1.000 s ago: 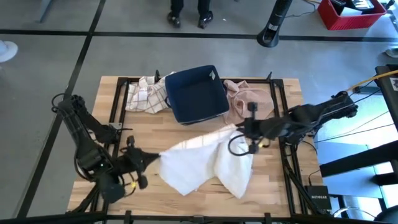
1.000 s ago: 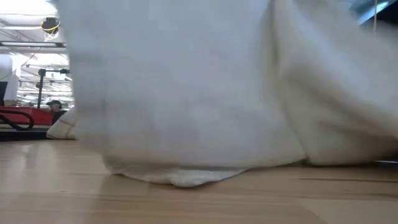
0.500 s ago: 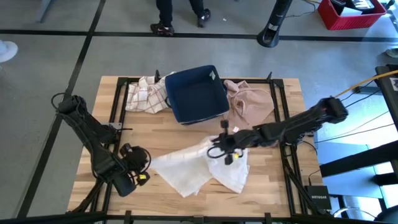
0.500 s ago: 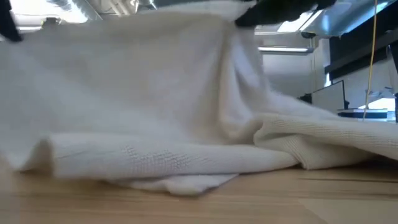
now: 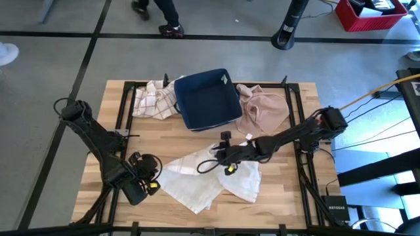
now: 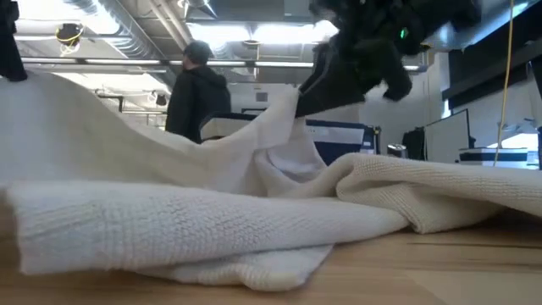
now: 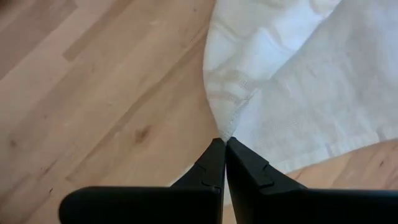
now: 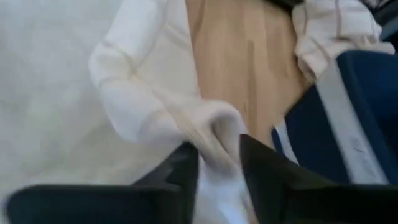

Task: Fold towel
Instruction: Fold the white with gray pattern towel on the table

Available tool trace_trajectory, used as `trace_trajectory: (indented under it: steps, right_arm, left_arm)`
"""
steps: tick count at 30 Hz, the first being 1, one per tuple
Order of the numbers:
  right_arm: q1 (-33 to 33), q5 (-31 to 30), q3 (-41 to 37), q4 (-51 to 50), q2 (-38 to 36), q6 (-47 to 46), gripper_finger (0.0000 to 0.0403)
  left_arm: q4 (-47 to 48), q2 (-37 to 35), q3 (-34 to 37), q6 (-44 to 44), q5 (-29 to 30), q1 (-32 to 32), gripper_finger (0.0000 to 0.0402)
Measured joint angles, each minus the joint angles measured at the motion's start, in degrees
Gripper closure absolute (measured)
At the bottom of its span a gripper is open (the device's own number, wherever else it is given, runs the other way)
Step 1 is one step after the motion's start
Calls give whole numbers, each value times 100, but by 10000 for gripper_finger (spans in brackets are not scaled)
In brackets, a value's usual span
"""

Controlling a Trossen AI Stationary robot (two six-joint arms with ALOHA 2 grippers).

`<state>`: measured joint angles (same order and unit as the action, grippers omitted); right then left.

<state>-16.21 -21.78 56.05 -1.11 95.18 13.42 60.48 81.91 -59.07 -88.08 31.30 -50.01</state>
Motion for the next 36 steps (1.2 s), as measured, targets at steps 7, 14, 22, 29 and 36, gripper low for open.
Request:
trace_trajectory:
  steps: [7,14,22,29,36]
  right_arm:
    - [-322,441,1372,-4009,-558,-1627,164]
    - [-1101,575,665,-5362,-1341,-3693,142]
    - [-1937,338,-1618,-3703,-2413,-6696,147]
    - [-1982,1030,-2763,-2204,-2450,-8143,188]
    - [-1980,1037,-2970,-1172,-2452,-8067,212]
  left_arm:
    - [27,-98,0,235,-131,110,348]
    - [-86,-105,0,301,-246,110,239]
    - [-439,-109,-430,1174,-249,548,213]
    - [-1466,-114,-527,3156,-273,1263,213]
    - [-2102,-105,-529,4587,-370,1896,213]
